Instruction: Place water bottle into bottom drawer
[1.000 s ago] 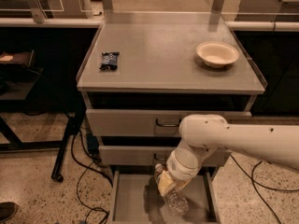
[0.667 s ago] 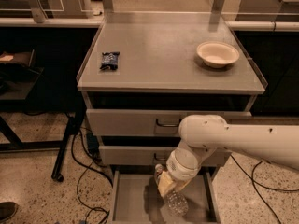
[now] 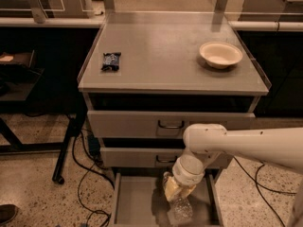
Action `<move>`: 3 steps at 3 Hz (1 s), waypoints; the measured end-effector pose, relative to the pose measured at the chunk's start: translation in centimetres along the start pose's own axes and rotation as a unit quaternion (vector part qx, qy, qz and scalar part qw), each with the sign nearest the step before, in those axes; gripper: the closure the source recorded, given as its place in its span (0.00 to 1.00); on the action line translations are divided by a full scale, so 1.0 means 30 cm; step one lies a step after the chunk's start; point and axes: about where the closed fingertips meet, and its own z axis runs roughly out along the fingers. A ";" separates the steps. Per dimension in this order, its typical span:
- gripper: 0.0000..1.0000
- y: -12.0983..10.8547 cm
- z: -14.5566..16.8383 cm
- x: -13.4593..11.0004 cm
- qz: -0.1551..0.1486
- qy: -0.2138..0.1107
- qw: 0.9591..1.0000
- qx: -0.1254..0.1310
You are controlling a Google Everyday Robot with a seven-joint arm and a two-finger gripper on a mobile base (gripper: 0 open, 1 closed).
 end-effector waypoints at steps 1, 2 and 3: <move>1.00 -0.063 0.061 -0.020 0.019 0.003 1.000 -0.009; 1.00 -0.074 0.079 -0.021 0.025 0.005 1.000 -0.010; 1.00 -0.093 0.132 -0.011 0.059 -0.004 0.998 0.009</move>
Offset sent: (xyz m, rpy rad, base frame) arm 0.0062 -0.0095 -0.0227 0.0057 0.0213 -0.0339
